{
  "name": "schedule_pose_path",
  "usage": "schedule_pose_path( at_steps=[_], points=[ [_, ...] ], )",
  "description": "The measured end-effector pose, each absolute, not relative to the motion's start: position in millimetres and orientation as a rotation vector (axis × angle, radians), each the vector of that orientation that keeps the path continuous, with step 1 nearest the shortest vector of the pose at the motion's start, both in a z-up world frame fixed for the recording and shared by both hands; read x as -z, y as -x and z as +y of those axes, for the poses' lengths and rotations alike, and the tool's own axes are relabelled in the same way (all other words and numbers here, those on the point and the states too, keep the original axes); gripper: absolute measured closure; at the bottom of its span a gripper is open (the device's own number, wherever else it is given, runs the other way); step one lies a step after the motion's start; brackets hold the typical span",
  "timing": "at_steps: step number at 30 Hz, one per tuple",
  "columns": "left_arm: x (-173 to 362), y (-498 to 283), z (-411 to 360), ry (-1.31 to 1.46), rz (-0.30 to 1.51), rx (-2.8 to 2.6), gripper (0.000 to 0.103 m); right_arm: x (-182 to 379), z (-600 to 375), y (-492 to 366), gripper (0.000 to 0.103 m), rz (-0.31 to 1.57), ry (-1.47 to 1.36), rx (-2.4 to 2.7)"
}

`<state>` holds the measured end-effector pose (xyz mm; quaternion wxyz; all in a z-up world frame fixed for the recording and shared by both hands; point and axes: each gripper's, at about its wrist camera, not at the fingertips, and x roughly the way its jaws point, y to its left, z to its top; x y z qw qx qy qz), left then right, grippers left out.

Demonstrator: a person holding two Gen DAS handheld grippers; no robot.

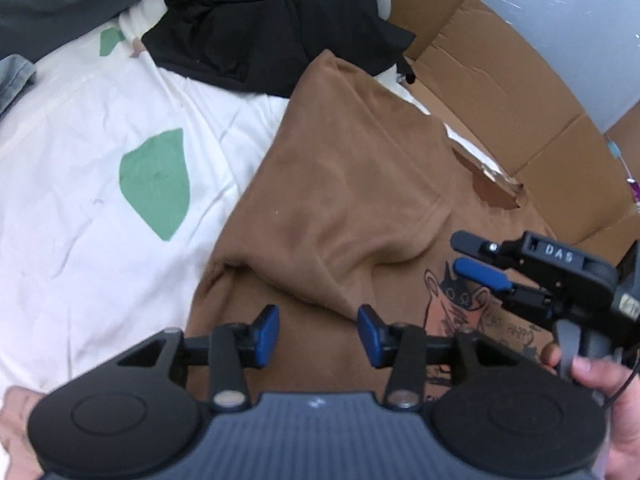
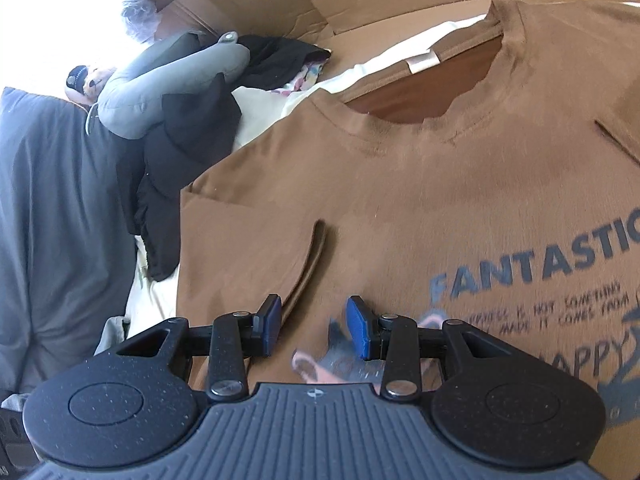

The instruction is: Fold clothes

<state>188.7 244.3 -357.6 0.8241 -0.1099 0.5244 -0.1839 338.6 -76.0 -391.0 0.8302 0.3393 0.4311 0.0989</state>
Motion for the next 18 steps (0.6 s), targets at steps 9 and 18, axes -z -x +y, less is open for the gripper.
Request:
schedule_pose_path(
  at_steps=[9, 18],
  points=[
    [367.5, -191.4, 245.2, 0.294, 1.052, 0.430, 0.050, 396.5, -80.6, -356.7, 0.063, 0.914, -0.701, -0.228],
    [378.8, -190.8, 239.0, 0.381, 1.033, 0.486, 0.057, 402.4, -80.9, -377.1, 0.064, 0.904, -0.701, -0.238]
  ],
)
